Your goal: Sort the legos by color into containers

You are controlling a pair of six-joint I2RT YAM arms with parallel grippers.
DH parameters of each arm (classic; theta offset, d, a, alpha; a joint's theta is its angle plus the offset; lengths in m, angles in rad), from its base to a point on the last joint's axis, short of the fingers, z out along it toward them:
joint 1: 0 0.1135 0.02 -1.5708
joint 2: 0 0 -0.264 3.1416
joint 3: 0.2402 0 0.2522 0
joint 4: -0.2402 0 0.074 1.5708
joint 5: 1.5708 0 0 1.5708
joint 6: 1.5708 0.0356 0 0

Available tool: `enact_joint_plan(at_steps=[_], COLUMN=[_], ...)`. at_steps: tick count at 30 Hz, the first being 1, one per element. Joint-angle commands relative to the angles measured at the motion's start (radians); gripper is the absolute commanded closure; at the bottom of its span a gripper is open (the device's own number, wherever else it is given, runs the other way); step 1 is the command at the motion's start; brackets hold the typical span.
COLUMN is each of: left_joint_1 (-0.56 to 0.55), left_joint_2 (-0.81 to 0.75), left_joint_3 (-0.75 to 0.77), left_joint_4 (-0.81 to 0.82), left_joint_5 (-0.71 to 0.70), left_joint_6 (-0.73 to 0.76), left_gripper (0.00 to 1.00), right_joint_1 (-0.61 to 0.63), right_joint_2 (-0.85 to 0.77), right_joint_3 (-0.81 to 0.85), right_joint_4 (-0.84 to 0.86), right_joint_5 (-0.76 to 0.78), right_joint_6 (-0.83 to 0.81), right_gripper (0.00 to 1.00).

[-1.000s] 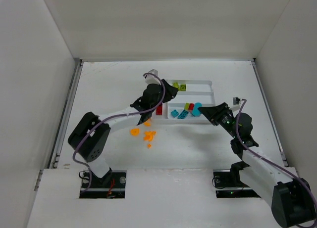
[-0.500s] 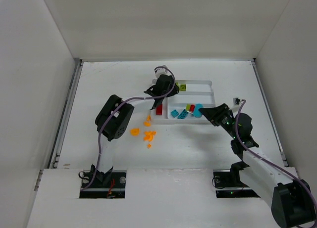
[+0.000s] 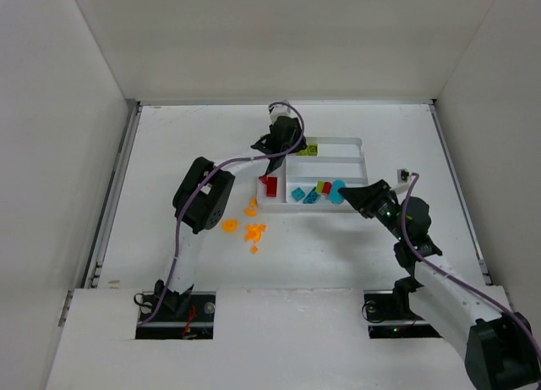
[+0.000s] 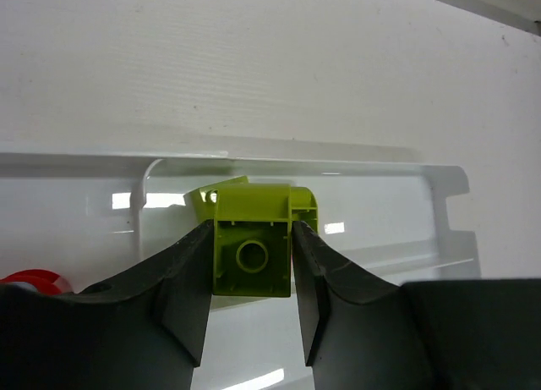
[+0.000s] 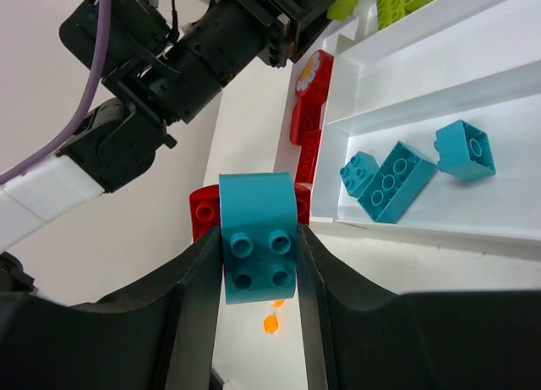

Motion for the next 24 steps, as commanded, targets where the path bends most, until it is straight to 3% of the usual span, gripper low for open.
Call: enact_joint_plan(at_steps=[1,7,13,17,24], left_joint_1=[0.004,-0.005,-0.014,-0.043,-0.053], left_joint_2=[-0.033,-0.167,-0.395,-0.559,-0.722], left_joint_3=[0.016,-0.120,-0.385,-0.630,-0.964], left_joint_4=[-0.009,0.032,0.098,0.259,0.607], left_joint_5=[-0.020,-0.003,0.103,0.212,0.260], left_joint_6=[0.037,0.030,-0.122,-0.317,-0.585], left_gripper=[0.58,0.46,0.52,0.50,0.44], right_joint_1=[0.006,0.006,0.006,0.006,0.006], right_joint_2=[0.007,0.060,0.094,0.143,0.267], right_joint_3=[0.012,0.028,0.046,0.066,0.082], right_joint_4=[0.042,0.074,0.114,0.163,0.325], right_joint_5=[0.006,0.003,-0.017,-0.045,-0.114], right_joint_6=[-0.015,-0.009,0.028,0.070,0.215], right_gripper=[0.68,0.68,0.68,0.68,0.68])
